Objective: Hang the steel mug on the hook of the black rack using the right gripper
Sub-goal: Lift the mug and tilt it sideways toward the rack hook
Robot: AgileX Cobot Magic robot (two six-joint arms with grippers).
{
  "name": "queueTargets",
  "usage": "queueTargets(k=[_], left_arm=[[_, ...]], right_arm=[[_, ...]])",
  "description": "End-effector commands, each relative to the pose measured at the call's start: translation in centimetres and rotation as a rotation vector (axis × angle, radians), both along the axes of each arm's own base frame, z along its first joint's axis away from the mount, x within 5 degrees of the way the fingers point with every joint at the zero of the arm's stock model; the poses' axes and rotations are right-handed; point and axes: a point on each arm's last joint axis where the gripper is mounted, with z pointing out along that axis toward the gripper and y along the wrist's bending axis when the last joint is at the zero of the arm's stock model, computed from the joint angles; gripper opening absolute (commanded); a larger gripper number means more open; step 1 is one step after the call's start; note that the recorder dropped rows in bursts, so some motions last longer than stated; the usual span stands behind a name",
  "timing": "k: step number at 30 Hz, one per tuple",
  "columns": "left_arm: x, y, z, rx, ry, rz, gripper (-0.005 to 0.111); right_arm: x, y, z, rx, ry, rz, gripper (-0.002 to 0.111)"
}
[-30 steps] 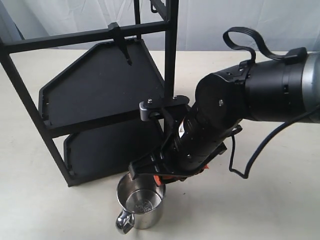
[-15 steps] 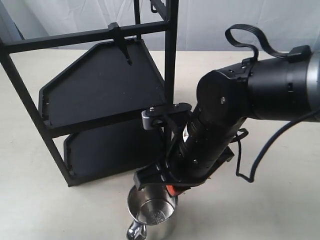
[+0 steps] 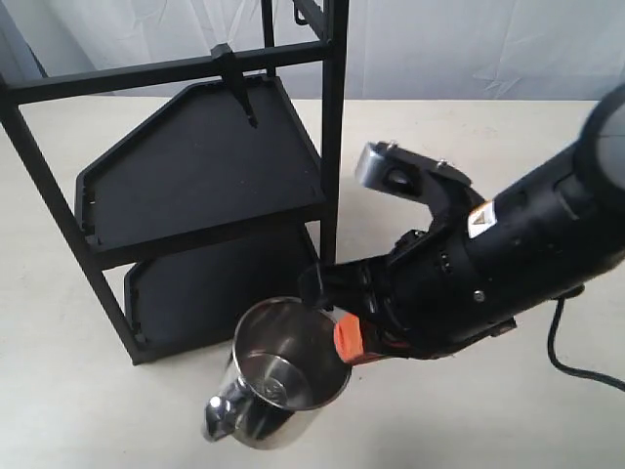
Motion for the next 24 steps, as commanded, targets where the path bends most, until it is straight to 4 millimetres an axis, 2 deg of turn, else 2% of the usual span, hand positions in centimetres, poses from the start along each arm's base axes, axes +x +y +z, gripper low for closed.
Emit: queueTargets(k=[1, 5, 10, 17, 24], left_arm=[[0.0, 0.0, 0.1, -0.004, -0.009, -0.005, 0.002], [0.0, 0.0, 0.1, -0.004, -0.009, -0.005, 0.002], [0.0, 0.0, 0.1, -0.004, -0.009, -0.005, 0.002], [0.0, 0.0, 0.1, -0.004, -0.009, -0.005, 0.002], [0.0, 0.0, 0.1, -0.004, -0.009, -0.005, 0.002]], right_arm=[[-1.5, -1.2, 1.7, 0.159, 0.016, -0.077, -0.001], [-2.5, -1.6, 2.5, 0.308, 0.079, -0.179, -0.001], [-2.5, -1.8, 2.8, 0.433, 0.146, -0.316, -0.001], [-1.4, -2.4, 2.2, 0.52, 0.189, -0.533, -0.001], [0.7, -4.5, 2.8, 0.603, 0.215, -0.703, -0.001]])
